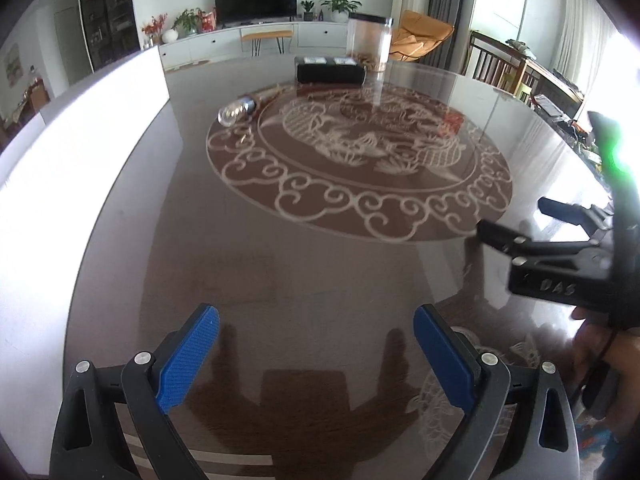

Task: Organize objects
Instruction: 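Bring both grippers back over the table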

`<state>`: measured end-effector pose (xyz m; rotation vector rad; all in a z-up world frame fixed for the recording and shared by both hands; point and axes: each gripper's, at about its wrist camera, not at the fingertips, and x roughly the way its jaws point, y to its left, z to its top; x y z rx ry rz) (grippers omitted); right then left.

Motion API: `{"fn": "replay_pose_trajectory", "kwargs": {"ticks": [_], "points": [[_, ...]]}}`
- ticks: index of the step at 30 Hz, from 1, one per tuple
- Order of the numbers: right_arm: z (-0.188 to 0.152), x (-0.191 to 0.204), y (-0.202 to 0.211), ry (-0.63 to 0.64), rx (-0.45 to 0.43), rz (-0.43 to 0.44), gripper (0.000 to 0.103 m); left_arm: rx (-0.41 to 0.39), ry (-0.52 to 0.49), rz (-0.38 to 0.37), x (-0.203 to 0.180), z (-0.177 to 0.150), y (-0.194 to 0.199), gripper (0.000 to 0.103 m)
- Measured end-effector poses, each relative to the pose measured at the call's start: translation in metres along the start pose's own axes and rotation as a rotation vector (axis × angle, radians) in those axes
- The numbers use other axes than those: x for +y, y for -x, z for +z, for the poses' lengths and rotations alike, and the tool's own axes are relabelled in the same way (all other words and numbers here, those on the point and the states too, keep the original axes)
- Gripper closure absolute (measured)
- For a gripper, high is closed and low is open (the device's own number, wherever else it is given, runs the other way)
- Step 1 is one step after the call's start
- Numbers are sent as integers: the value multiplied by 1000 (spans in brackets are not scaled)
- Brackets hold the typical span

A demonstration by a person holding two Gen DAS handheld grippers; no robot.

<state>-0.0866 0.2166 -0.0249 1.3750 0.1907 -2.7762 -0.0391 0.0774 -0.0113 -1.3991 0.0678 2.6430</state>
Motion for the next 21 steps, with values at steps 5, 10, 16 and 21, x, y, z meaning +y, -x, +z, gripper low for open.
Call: {"fn": "replay_pose_trajectory", "kwargs": {"ticks": [5, 10, 16, 21], "points": [[-2, -2, 2, -3, 2, 13, 0, -3, -1, 39, 4, -4, -6, 4], [-2, 3, 2, 19, 0, 31, 0, -7, -3, 42, 5, -5, -6, 1], [-2, 0, 0, 5, 9, 50, 0, 12, -19, 27, 7, -4, -7, 0], [-2, -2, -1, -7, 17, 64, 0, 26, -47, 7, 12, 9, -17, 0]]}}
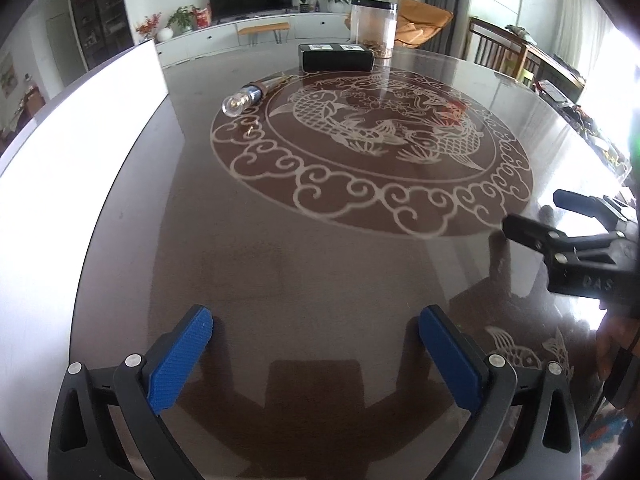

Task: Organize objects
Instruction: 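Bring both grippers back over the table, then grasp the gold cosmetic tube with the left gripper while the right reaches the black soap box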

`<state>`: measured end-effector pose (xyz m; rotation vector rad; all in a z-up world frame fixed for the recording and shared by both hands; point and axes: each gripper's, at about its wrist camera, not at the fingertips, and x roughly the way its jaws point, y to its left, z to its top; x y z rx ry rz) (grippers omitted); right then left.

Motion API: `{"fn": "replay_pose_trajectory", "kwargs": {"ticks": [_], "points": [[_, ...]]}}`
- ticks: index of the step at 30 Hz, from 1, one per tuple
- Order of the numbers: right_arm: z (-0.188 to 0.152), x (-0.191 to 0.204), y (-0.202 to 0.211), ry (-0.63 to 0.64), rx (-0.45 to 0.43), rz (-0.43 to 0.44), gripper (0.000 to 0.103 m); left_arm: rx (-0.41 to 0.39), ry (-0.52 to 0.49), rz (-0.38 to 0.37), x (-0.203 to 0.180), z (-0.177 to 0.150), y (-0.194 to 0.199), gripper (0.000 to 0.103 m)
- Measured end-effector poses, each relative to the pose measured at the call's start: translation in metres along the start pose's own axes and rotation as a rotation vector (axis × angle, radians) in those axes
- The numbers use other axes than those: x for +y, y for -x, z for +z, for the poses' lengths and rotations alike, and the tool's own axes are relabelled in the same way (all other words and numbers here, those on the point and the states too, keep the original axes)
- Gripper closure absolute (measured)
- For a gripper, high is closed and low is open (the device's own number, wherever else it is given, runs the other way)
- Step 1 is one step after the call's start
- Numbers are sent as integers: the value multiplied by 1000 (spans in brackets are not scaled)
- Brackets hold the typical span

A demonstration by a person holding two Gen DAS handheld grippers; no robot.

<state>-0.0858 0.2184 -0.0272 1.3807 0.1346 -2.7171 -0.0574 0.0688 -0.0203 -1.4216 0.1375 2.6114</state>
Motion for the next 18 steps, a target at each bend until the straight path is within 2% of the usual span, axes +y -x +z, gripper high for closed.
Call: {"fn": "replay_pose_trajectory", "kwargs": {"ticks": [10, 18], "points": [[0, -2, -2, -6, 9, 25, 0, -11, 27, 18, 35, 50, -34, 0], [0, -2, -2, -8, 10, 27, 0, -11, 21, 14, 57, 113, -74, 0]]}}
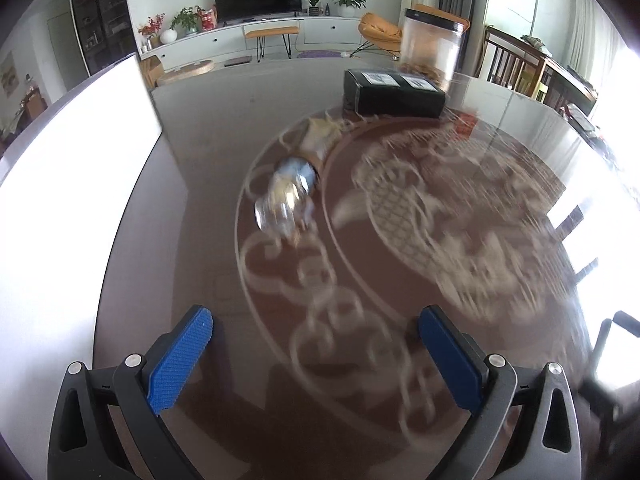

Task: Organize objects
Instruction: 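Grasp the gold cosmetic tube with the left gripper while the right reaches the black soap box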

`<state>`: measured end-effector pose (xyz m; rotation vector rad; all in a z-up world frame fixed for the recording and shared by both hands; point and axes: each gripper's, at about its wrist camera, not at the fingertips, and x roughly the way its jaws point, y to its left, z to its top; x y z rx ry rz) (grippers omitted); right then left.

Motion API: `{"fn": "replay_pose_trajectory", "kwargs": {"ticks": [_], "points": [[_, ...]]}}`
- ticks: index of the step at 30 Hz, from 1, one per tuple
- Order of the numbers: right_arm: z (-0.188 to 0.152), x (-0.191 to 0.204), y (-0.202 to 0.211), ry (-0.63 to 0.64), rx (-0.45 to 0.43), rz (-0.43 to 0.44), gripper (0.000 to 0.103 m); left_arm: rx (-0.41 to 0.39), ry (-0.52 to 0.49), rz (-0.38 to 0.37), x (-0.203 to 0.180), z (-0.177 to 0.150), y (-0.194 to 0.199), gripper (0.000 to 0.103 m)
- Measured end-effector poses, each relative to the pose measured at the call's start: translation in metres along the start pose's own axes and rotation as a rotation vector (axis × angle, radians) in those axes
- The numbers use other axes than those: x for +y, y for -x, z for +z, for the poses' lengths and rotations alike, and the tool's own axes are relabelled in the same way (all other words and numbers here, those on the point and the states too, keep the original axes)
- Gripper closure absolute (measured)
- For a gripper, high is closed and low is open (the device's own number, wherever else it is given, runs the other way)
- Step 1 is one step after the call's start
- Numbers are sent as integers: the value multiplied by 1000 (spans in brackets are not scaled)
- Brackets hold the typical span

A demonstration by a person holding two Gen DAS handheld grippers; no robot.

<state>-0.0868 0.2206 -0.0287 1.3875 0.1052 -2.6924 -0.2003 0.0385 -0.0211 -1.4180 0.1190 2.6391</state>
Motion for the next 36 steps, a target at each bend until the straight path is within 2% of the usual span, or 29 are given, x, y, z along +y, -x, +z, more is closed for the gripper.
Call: {"fn": "replay_pose_trajectory", "kwargs": {"ticks": [8, 11, 12, 13, 14, 15, 21, 25, 27, 28, 30, 31, 34, 36], "points": [[0, 1, 0, 10, -1, 6, 0, 27, 105, 66, 16, 73, -47, 0], [1, 1, 1, 10, -11, -8, 0, 51, 103, 63, 21, 86, -56, 0], [0, 1, 2, 9, -16, -12, 0, 34, 113, 76, 24, 87, -54, 19], [0, 1, 4, 9, -25, -17, 0, 6, 120, 75, 25, 86, -50, 33], [0, 1, 4, 10, -29, -20, 0, -21, 117, 88, 26, 83, -44, 62], [0, 2, 4, 11, -27, -20, 0, -27, 116, 89, 28, 79, -41, 74], [2, 4, 2, 27, -13, -24, 0, -42, 121, 93, 26, 30, -9, 74], [2, 2, 0, 28, -5, 1, 0, -55, 109, 90, 18, -19, 21, 74], [3, 1, -2, 19, 2, 16, 0, -73, 108, 95, 16, -41, 35, 70], [4, 1, -3, 21, 2, 15, 0, -80, 110, 100, 15, -47, 38, 65], [4, 1, -4, 24, 4, 16, 0, -76, 127, 136, 19, -52, 40, 25], [4, 2, -4, 26, 6, 18, 0, -57, 132, 140, 21, -51, 38, 17], [8, 4, -7, 49, 13, 36, 0, -27, 153, 106, 24, -48, 33, 3], [18, 8, -13, 115, 38, 81, 0, -12, 149, 101, 24, -50, 32, 0]]}}
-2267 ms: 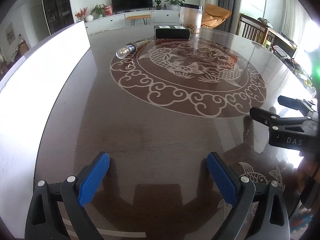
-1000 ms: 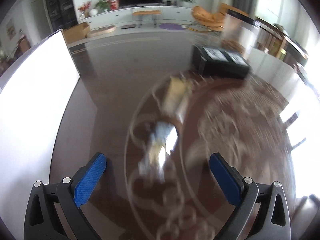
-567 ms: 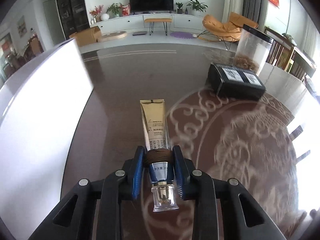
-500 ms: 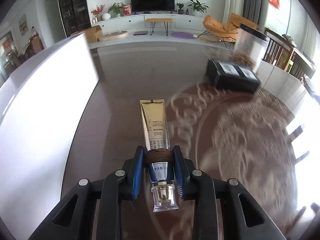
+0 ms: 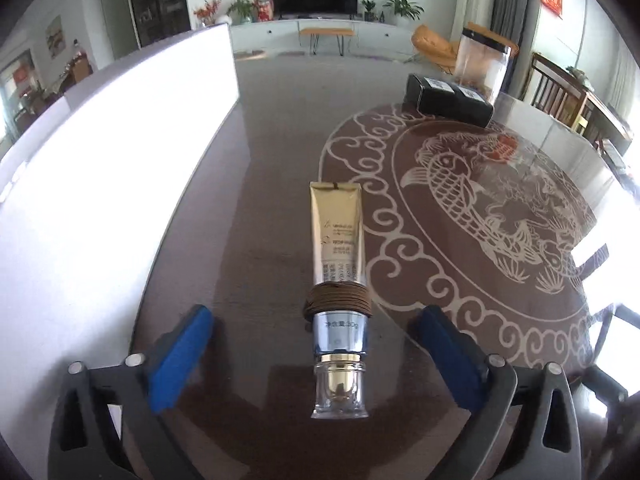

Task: Organize objects
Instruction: 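Grasp the gold cosmetic tube with the left gripper while the right reaches the black soap box, then grasp the black soap box with the right gripper and lift it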

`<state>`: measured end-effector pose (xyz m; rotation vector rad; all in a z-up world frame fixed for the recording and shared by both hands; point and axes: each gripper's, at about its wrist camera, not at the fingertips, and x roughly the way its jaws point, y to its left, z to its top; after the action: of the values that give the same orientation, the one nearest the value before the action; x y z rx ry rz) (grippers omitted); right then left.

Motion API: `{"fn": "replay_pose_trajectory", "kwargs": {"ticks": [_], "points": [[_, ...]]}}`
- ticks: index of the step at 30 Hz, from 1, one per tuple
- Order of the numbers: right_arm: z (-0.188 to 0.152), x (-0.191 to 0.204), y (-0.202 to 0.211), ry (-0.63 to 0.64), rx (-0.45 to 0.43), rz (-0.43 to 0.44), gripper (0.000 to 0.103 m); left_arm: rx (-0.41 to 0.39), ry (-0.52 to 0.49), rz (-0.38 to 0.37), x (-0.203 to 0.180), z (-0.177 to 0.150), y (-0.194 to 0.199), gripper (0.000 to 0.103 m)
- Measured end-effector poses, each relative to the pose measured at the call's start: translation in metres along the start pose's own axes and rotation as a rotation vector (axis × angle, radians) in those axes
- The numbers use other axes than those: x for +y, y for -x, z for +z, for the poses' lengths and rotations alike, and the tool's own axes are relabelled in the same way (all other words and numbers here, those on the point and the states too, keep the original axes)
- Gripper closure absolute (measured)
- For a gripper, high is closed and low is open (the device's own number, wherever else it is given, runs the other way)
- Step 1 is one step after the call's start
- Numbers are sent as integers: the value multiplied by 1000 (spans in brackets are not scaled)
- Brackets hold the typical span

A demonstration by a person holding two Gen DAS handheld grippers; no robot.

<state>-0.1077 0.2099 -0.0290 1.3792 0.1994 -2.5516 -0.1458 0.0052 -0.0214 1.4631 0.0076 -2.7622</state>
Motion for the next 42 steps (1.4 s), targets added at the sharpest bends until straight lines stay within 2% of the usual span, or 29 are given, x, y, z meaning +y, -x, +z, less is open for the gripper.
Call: {"fn": "replay_pose_trajectory", "kwargs": {"ticks": [2, 4, 7, 9, 12, 16, 18, 21, 22, 23, 24, 25, 29, 34, 42], "points": [[23, 0, -10, 89, 24, 46, 0, -2, 2, 0, -2, 1, 1, 0], [60, -4, -17, 180, -42, 69, 0, -4, 3, 1, -3, 0, 1, 0], [128, -6, -41, 356, -96, 27, 0, -5, 4, 0, -4, -1, 0, 0], [173, -5, -69, 467, -78, -25, 0, -5, 4, 0, -4, -1, -1, 0], [224, -6, -109, 550, -16, -70, 0, -6, 4, 0, -4, 0, -1, 0], [262, 10, -150, 663, 36, -84, 0, -7, 4, 1, -5, 0, -2, 0], [271, 17, -167, 689, 71, -77, 1, -6, 4, 1, -5, 0, -1, 0], [285, 15, -178, 626, 79, -48, 1, -7, 5, 0, -5, 0, -2, 0], [289, 11, -180, 579, 96, -19, 4, -7, 5, 0, -6, 0, -3, 0], [293, 4, -183, 511, 122, 16, 16, -6, 5, 0, -6, 0, -3, 0], [295, -1, -182, 452, 136, 59, 20, -7, 5, -3, -6, 0, -3, 0], [295, -3, -180, 431, 128, 41, 29, -7, 1, -5, -6, 0, -3, 0], [279, -5, -159, 353, 100, 12, 42, -6, -3, -7, -8, -1, -5, 0], [217, -9, -121, 148, 105, 45, 43, -6, -3, -7, -6, -1, -5, 0], [82, 10, -26, 56, 67, 43, 43, -2, -9, -13, -7, 0, -5, 0]]}}
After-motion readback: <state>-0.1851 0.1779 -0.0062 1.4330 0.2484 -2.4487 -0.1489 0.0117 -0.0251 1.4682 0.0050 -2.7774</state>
